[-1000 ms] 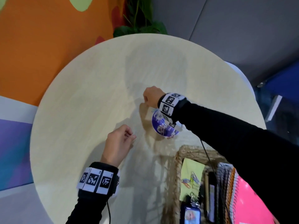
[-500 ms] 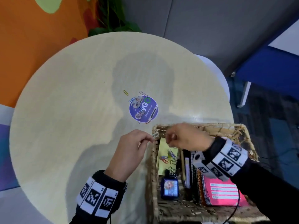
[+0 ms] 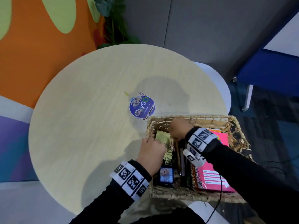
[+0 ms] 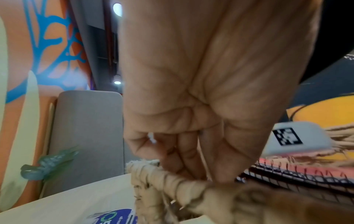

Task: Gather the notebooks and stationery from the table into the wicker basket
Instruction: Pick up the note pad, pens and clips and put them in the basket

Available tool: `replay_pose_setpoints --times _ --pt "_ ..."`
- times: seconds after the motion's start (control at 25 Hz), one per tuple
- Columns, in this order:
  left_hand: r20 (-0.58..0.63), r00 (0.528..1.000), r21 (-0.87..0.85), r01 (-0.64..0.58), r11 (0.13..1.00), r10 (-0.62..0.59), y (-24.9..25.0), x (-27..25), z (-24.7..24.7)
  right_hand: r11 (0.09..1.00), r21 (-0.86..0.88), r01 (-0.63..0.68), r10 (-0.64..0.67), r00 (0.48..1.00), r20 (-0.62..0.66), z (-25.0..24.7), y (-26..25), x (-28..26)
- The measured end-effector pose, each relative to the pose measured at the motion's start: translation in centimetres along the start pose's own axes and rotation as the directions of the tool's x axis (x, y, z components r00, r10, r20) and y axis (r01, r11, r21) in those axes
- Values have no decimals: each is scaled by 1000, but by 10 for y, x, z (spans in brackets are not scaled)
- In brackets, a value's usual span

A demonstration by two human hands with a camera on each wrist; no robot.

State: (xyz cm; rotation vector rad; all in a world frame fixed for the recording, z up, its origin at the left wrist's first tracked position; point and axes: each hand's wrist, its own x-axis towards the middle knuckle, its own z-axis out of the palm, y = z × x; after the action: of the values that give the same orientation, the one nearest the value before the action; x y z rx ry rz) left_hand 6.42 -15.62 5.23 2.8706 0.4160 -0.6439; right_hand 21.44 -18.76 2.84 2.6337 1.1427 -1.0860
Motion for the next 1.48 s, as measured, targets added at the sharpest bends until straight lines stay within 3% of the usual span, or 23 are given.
replay_pose_setpoints --times 0.12,0.28,0.36,0.44,0.52,0.56,0.6,0.68,0.8,0.88,0.96,1.04,1.24,1.48 --pt "144 988 119 44 992 -61 13 7 4 982 188 0 14 997 -73 -20 22 -27" --pt "310 947 252 2 968 -83 22 23 8 968 229 99 -60 984 -170 -20 30 -56" --pt "320 945 271 -28 962 -63 22 25 11 960 248 130 -82 977 -195 -14 33 -62" --pt "240 971 199 -38 979 -11 16 26 9 952 262 161 -102 969 -226 -11 35 -62" --pt "36 998 -74 -49 996 52 3 23 0 940 285 190 -120 962 -246 -15 36 -61" --pt "-96 995 -265 -64 962 39 -10 24 -10 930 305 204 -127 959 -254 -22 34 -60" --pt "-204 979 -435 -75 897 -17 -25 24 -21 917 333 219 -132 955 -265 -33 32 -57" --pt "-313 932 -614 -53 787 -181 -65 32 -40 891 364 271 -153 934 -323 -59 25 -48" --pt "-418 814 -684 10 730 -403 -137 62 -48 877 277 392 -263 875 -407 -103 2 -13" --pt "-410 787 -661 93 745 -461 -181 93 -44 869 102 483 -428 840 -335 -123 -23 29" --pt "-369 805 -610 167 775 -464 -211 124 -38 838 -24 545 -540 824 -170 -123 -48 80" --pt "-337 827 -582 192 790 -450 -229 150 -32 830 -118 545 -554 830 -62 -108 -70 130" --pt "-242 901 -506 199 839 -359 -251 190 -23 834 -209 510 -524 852 -10 -63 -103 196" --pt "-180 971 -390 79 917 -160 -265 208 -17 826 -300 477 -485 873 53 -52 -106 215"
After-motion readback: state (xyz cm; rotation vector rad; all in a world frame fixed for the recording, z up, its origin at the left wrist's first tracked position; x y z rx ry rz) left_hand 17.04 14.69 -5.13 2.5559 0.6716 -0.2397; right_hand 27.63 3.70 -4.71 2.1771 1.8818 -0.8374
